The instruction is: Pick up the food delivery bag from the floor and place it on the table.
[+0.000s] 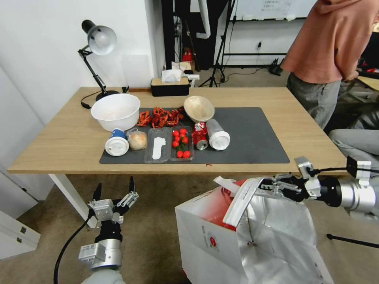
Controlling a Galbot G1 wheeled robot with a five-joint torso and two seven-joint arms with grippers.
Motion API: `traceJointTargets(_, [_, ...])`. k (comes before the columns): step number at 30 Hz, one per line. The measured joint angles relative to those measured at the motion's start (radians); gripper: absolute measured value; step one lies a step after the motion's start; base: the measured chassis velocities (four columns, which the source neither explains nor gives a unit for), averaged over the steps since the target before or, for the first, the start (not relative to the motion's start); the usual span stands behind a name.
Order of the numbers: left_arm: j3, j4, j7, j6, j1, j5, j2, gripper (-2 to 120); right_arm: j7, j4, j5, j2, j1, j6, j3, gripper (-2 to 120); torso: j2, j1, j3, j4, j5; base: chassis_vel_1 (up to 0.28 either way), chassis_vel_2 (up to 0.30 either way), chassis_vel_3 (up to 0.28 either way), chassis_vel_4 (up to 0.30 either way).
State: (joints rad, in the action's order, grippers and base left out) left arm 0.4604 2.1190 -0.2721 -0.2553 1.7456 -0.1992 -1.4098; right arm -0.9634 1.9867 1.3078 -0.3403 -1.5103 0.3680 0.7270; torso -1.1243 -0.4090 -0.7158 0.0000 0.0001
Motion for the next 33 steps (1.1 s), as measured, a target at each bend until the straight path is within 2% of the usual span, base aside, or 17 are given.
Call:
traceJointTargets(16, [0.006,0.011,-0.009,0.0,0.0,0.007,-0.008,100,0.027,0.023,0.142,0.067,0.005,0.017,0.047,0,0.001,0.001,0.001,0.0,0.0001,0.0,0.0,0.0,0.0])
traceJointTargets(33, [0.004,0.02,-0.014,0.001,0.003,0.022,-0.018,100,0.086,0.061,0.309,0.102,0.01,0.029,0.191,0,0.002,0.001,0.001,0.0,-0.0001,0.0,0.0,0.0,0.0])
